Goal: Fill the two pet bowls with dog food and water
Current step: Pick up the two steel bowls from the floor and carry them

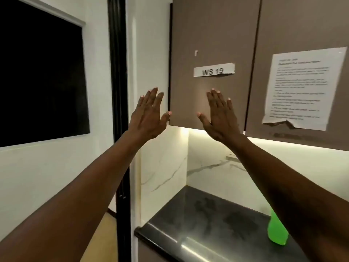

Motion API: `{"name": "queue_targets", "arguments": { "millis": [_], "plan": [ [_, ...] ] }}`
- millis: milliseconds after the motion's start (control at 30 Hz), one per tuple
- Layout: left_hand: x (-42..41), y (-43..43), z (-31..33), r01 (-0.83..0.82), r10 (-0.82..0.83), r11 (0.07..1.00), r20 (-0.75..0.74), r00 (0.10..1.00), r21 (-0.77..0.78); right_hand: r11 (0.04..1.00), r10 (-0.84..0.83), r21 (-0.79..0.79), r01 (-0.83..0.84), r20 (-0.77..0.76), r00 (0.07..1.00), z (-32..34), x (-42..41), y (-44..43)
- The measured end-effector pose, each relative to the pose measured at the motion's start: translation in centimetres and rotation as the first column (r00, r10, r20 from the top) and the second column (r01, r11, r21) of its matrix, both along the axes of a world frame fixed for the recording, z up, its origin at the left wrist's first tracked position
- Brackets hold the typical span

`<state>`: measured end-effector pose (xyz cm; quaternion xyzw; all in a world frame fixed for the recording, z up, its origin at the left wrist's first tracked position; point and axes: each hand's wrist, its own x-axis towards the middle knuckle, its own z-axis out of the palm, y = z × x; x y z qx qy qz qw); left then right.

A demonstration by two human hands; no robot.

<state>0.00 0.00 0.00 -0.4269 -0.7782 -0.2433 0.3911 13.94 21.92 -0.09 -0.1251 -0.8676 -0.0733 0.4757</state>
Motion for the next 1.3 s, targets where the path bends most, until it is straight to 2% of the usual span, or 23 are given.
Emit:
{"name": "queue_targets", "arguments": {
  "millis": [333, 633, 867, 1300],
  "plan": [
    [-6.7, -16.9, -1.8, -0.273, 0.273, 0.962, 0.007, 0.962, -0.002, 0.963, 0.271, -0.006, -0.271, -0.005, 0.963, -1.7, -12.7, -15.6],
    [-12.6, -30.8, -3.5, -0.515, 0.515, 0.857, 0.034, 0.857, -0.008, 0.878, 0.476, -0.051, -0.475, -0.003, 0.879, -3.2, -22.8, -29.1],
    [-16.5, -37.5, -4.7, -0.617, 0.618, 0.786, 0.038, 0.786, -0.025, 0.797, 0.603, -0.065, -0.601, 0.023, 0.798, -4.1, -29.9, -35.5],
    [-24.3, -46.5, -7.3, -0.799, 0.8, 0.6, 0.056, 0.597, -0.041, 0.599, 0.801, -0.085, -0.797, 0.067, 0.595, -6.5, -45.2, -43.5]
  ]
}}
